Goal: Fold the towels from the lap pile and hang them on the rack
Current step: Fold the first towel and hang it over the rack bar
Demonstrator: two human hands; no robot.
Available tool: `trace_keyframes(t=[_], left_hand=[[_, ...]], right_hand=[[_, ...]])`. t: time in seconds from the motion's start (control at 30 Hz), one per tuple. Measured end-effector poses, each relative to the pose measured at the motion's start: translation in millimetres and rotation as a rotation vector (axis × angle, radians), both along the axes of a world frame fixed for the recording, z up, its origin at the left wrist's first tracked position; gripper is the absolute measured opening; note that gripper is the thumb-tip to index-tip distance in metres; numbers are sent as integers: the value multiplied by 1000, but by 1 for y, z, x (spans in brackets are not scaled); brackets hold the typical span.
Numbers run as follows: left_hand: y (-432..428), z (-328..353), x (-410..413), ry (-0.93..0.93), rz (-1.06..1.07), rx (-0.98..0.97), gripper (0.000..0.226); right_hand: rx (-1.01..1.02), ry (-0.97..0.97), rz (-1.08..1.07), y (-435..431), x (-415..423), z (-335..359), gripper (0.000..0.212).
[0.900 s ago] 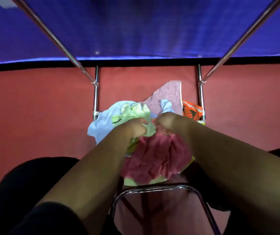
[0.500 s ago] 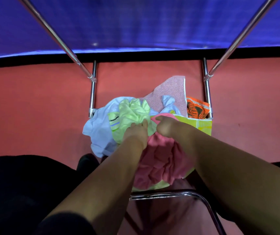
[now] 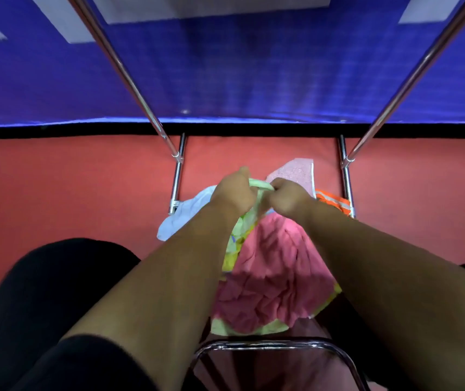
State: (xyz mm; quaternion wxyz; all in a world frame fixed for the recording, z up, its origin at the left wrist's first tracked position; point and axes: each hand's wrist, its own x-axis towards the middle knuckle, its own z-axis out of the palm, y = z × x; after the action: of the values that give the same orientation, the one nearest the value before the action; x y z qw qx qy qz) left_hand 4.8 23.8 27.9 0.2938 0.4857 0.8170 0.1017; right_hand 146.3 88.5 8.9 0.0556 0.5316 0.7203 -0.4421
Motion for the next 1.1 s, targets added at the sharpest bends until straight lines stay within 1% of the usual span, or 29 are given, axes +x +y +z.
trace_keyframes(t=[0.07, 0.1, 0.13, 0.27, 0.33, 0.4, 0.43, 0.5, 0.6, 0.7, 0.8, 0.87, 0.97, 1.03, 1.1], left_hand=[[2, 35, -15, 41, 11, 67, 17], [2, 53, -22, 56, 19, 89, 17], [0, 73, -28, 71, 25, 108, 17], [-11, 152, -45, 139, 63, 191, 22], [-19, 190, -50, 170, 106, 236, 26], [-24, 227, -51, 202, 109, 299, 26], [-27, 245, -49, 223, 102, 330, 25], [-34, 283, -46, 258, 99, 392, 22], [-45, 336, -39, 292, 97, 498, 20], [-56, 378, -35, 298, 114, 582, 18], [-63, 412, -34, 292, 198, 620, 23], [-68, 431, -35, 297, 217, 629, 27], [-72, 451, -40, 311, 214, 619, 15], [-74, 460, -45, 281, 229, 640, 8], [-74, 471, -48, 238, 211, 678, 11]], right_hand=[[85, 59, -34, 14, -5, 39, 21], [127, 93, -48, 19, -6, 60, 22], [167, 137, -55, 23, -8, 84, 21], [284, 315, -121, 21, -4, 180, 36], [281, 476, -174, 14, -2, 230, 32], [300, 554, -178, 7, 2, 277, 23], [311, 578, -165, 4, 4, 299, 23], [366, 619, -163, 2, 8, 338, 26], [446, 691, -239, -1, 14, 396, 36], [436, 780, -309, -8, 26, 450, 34], [455, 843, -372, -11, 41, 491, 35], [445, 859, -414, -10, 51, 512, 36], [332, 918, -519, -9, 63, 532, 36], [254, 904, -548, -6, 70, 537, 38], [203, 834, -484, -5, 75, 536, 39]])
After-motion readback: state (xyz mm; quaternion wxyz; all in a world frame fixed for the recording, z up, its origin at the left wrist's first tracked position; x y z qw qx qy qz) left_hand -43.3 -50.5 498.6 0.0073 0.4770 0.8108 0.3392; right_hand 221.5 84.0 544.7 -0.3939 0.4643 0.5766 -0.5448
